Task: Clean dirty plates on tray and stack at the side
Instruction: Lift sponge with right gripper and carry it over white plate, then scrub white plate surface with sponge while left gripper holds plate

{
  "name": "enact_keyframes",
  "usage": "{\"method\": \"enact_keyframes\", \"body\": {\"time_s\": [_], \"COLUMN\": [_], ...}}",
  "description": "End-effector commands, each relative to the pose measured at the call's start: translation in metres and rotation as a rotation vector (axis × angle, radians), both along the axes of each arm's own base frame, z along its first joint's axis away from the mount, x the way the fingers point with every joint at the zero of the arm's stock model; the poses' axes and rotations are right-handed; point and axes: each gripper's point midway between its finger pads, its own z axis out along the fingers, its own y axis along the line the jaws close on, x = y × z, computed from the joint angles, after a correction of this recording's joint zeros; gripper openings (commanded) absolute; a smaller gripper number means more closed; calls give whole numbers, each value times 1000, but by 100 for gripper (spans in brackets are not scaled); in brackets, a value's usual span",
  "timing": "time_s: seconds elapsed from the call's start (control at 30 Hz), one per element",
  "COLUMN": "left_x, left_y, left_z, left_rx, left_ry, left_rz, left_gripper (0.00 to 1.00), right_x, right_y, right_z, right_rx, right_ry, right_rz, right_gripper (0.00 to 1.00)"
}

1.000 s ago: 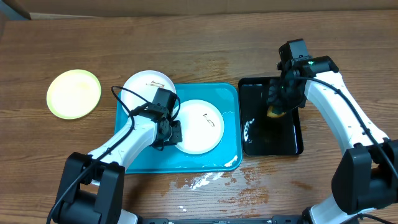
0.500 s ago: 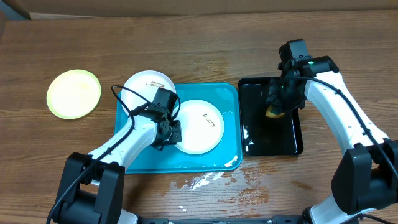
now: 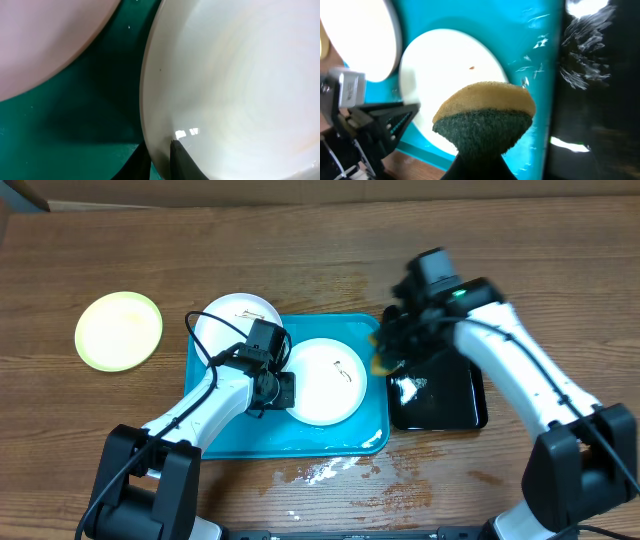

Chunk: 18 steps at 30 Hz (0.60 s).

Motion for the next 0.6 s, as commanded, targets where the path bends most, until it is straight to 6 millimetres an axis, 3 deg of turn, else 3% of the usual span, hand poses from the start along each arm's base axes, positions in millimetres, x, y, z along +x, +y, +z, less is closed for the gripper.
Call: {"method": "enact_keyframes", "body": {"time_s": [0.0, 0.33, 0.57], "left_x": [5, 4, 3], "left_y": [-8, -8, -8], "left_z": [5, 5, 5], "left_rx": [-14, -13, -12], "left_ry": [-19, -14, -11], "left_rz": [-77, -76, -76], "left_gripper": [16, 15, 16], "right_x": [-2, 2, 6], "right_y": [18, 53, 57], "right_z": [3, -28, -40], "right_rx": [-93, -299, -347], "right_ry": [-62, -215, -252], "right_rz": [-49, -113, -105], "right_gripper": [4, 4, 4]}}
